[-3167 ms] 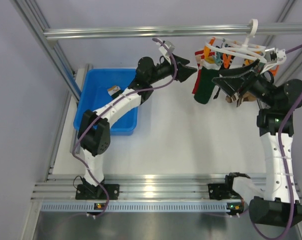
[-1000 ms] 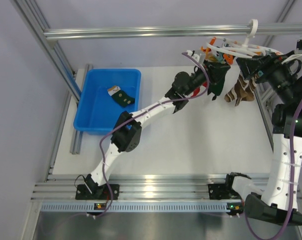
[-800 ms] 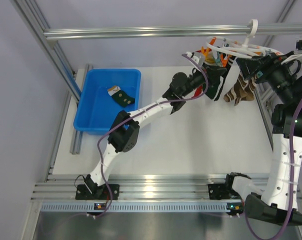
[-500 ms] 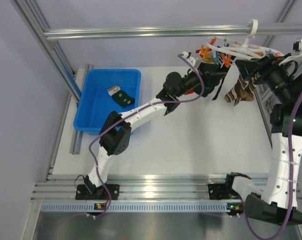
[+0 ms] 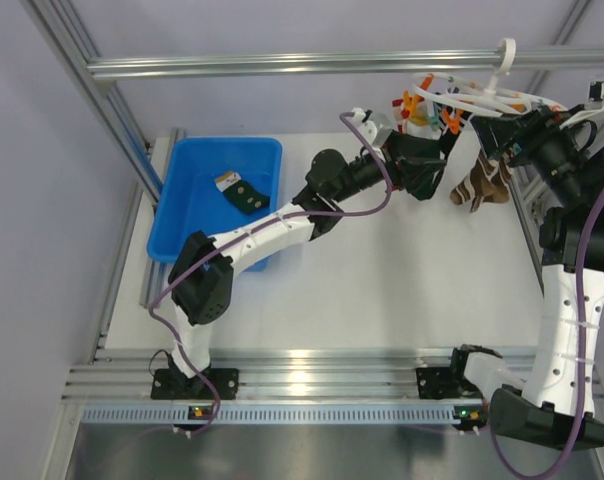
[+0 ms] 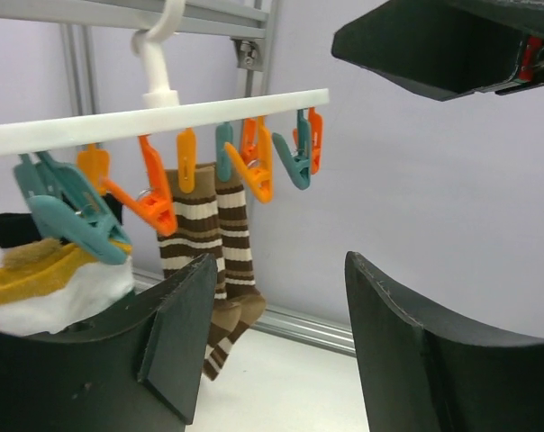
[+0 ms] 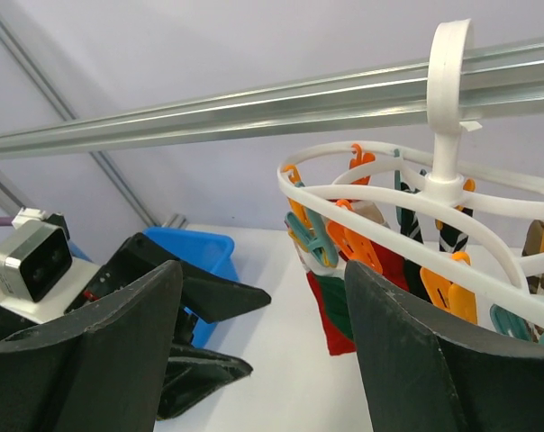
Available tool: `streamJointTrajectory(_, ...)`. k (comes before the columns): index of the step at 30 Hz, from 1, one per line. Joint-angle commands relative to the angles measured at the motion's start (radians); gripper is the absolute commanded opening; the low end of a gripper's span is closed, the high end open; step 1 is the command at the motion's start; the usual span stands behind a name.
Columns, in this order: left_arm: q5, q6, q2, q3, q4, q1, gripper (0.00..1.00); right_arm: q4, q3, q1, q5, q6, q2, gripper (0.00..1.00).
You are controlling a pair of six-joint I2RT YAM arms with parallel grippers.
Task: Clip the socks to the hanger
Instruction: Open the clamp at the hanger.
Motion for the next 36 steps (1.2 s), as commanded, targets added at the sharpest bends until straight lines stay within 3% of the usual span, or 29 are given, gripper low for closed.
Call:
streamJointTrajectory(1,0.018,-0.046,0.041,0.064,0.067,-0.032,0.64,0.060,0.006,-0.011,0.008,0.018,-0.005,0.72)
streamJointTrajectory(12,-0.198,-0.050,0.310,0.437,0.031,-0.054,0.68,0.022,0.048,-0.012,0.020,-0.005,0.009,0.72)
streamJointTrajectory(22,-0.230,-0.059,0.396,0.466,0.064,-0.049,0.74,0.017,0.051,-0.011,0.024,-0.006,0.018,0.72)
streamJointTrajectory(36,-0.253,-0.067,0.493,0.630,0.056,0.004,0.81,0.004,0.054,-0.011,0.026,-0.020,0.014,0.72)
